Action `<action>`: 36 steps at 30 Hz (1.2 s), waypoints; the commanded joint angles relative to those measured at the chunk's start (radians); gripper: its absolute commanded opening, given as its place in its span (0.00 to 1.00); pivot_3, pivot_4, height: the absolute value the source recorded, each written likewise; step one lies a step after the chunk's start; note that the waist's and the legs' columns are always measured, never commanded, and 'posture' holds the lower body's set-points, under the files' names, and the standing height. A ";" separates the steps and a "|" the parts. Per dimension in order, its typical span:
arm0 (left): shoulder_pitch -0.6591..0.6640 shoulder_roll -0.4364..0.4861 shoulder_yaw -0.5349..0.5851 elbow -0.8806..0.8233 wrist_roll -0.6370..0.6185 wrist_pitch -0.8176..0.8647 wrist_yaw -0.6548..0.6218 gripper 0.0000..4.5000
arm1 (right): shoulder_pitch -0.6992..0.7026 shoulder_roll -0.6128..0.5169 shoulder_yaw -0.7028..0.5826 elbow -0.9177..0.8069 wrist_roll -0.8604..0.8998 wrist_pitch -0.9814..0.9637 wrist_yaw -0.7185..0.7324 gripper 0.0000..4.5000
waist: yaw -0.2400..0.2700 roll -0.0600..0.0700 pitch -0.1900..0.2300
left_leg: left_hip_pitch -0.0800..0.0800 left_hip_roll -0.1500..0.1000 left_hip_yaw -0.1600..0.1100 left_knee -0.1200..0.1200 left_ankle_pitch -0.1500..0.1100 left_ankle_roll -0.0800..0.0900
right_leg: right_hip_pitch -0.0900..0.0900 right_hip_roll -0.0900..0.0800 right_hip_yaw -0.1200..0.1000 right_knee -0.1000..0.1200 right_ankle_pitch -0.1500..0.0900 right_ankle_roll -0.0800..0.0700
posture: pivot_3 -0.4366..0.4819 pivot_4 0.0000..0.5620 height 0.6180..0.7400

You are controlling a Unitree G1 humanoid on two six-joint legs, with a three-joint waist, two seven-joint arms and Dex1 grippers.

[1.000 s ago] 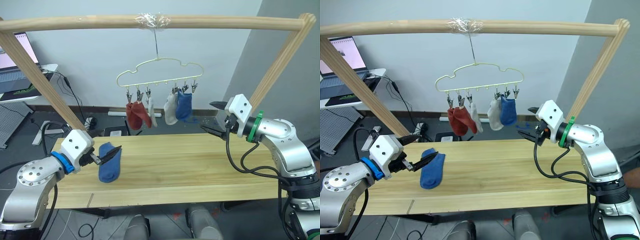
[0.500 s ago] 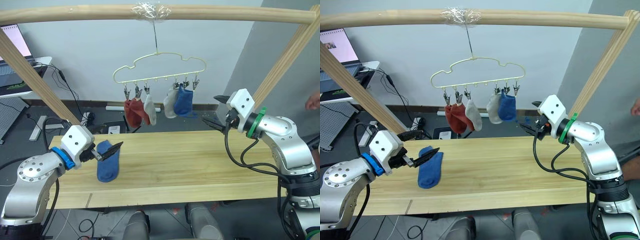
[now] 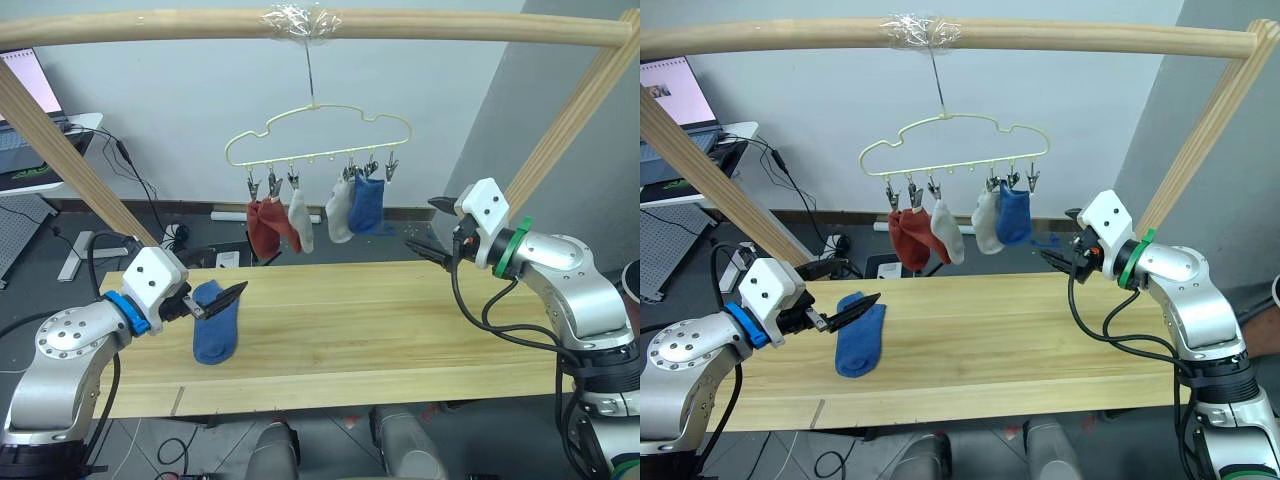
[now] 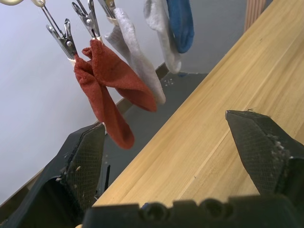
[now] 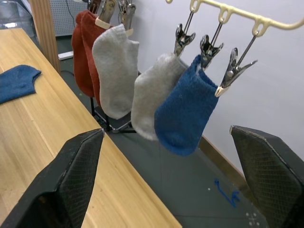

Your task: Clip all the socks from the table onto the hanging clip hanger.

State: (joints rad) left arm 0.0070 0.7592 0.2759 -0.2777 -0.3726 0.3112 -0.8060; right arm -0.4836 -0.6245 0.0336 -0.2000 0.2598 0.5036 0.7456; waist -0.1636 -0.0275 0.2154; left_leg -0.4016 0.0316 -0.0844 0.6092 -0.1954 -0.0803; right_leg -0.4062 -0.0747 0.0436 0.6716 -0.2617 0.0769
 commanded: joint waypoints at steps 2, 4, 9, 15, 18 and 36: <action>-0.006 0.000 -0.001 -0.013 0.002 -0.028 -0.010 1.00 | -0.004 -0.013 -0.024 -0.050 0.014 0.000 0.007 0.99 | 0.000 0.000 0.000 | 0.000 0.000 0.000 0.000 0.000 0.000 | 0.000 0.000 0.000 -0.001 0.000 0.000 | 0.26 0.35 1.00; -0.007 -0.002 -0.003 -0.012 0.003 -0.030 -0.009 1.00 | -0.005 -0.009 -0.023 -0.049 0.012 0.000 0.003 0.99 | 0.000 0.000 0.000 | 0.000 0.000 0.000 0.000 0.000 0.000 | 0.000 0.000 0.000 -0.001 0.000 0.000 | 0.26 0.35 1.00; -0.017 -0.005 -0.009 -0.012 0.001 -0.030 -0.008 1.00 | -0.008 0.007 -0.019 -0.052 0.008 0.002 -0.016 0.99 | 0.000 0.000 0.000 | 0.000 0.000 0.000 -0.001 0.000 0.000 | 0.000 0.000 0.000 -0.002 0.000 0.000 | 0.27 0.35 1.00; -0.029 -0.007 -0.010 -0.015 -0.008 -0.023 -0.010 1.00 | -0.009 0.026 -0.020 -0.059 0.002 0.003 -0.046 0.99 | 0.000 0.000 0.000 | -0.002 0.000 0.001 -0.001 0.000 0.000 | 0.000 0.000 0.000 -0.007 0.001 0.002 | 0.27 0.36 1.00; -0.039 -0.014 -0.020 -0.010 -0.003 -0.023 -0.006 1.00 | -0.016 0.040 -0.019 -0.058 0.002 0.012 -0.063 0.99 | 0.001 0.000 0.004 | -0.003 0.000 0.001 -0.001 -0.001 0.000 | 0.000 0.000 0.000 -0.008 0.001 0.002 | 0.27 0.38 1.00; -0.243 -0.072 -0.098 -0.027 -0.074 0.084 -0.006 1.00 | -0.164 0.301 -0.025 0.038 -0.068 0.056 -0.384 0.99 | 0.002 -0.003 0.040 | -0.013 0.001 0.000 -0.001 -0.001 0.000 | -0.009 0.001 0.000 -0.008 0.008 0.003 | 0.27 0.47 1.00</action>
State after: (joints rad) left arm -0.2190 0.6898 0.1802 -0.2711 -0.4312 0.3907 -0.8153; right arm -0.6232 -0.3332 0.0300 -0.1526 0.2050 0.5766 0.3936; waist -0.1619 -0.0307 0.2552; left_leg -0.4154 0.0323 -0.0842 0.6080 -0.1959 -0.0803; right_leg -0.4165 -0.0742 0.0437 0.6637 -0.2536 0.0801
